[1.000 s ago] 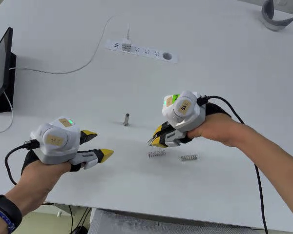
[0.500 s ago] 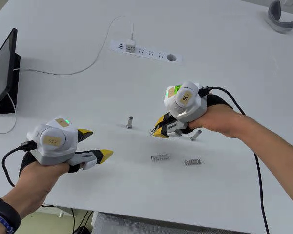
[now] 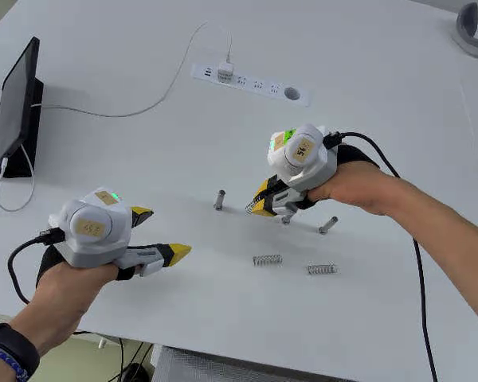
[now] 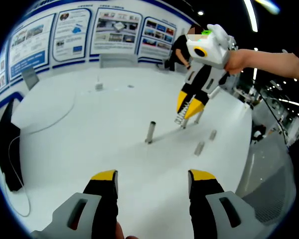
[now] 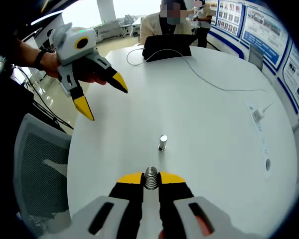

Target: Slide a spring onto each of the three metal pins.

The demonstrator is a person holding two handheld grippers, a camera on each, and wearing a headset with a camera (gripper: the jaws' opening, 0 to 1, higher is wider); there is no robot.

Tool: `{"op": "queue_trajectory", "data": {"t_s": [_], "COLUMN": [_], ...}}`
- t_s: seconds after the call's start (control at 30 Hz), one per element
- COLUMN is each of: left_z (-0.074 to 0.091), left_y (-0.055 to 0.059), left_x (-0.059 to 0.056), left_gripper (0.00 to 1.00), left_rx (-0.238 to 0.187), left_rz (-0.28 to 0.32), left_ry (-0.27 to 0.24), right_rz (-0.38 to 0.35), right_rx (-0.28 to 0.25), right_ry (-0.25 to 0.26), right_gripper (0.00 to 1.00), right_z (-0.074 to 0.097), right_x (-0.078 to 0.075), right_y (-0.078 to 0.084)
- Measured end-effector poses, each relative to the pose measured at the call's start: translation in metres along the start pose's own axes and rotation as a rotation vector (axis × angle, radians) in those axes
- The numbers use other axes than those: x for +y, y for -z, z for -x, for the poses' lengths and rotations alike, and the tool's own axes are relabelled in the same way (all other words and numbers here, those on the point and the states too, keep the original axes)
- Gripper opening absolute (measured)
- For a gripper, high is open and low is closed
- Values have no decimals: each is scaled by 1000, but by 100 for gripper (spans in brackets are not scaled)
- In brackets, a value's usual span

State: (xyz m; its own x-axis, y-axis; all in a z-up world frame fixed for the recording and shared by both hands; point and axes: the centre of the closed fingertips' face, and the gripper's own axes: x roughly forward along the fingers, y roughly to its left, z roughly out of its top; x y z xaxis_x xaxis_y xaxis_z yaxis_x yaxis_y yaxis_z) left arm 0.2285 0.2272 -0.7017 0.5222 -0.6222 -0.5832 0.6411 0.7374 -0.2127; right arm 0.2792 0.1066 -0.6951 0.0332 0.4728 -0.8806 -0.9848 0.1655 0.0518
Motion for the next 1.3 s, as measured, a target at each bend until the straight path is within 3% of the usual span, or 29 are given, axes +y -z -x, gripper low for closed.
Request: {"op": "queue_trajectory", "data": {"t_s": [0.13, 0.4, 0.9, 1.3], "left_z": [2, 5, 8, 8], "left_y": [3, 8, 6, 15], "left_x": [5, 5, 0, 1], "left_gripper": [59, 61, 62, 62], "left_rx": [4, 13, 2, 1], "left_rz": [19, 23, 41, 57], "left_ry": [-6, -7, -8, 2], "right_rz": [14, 22, 50, 76], "right_rx": [10, 9, 11, 14], "right_ry": [-2, -2, -12, -26], "right_gripper": [12, 12, 12, 12], "right_z": [-2, -5, -7, -11], "right_x": [-5, -13, -8, -11], "right_y": [-3, -11, -29, -45]}}
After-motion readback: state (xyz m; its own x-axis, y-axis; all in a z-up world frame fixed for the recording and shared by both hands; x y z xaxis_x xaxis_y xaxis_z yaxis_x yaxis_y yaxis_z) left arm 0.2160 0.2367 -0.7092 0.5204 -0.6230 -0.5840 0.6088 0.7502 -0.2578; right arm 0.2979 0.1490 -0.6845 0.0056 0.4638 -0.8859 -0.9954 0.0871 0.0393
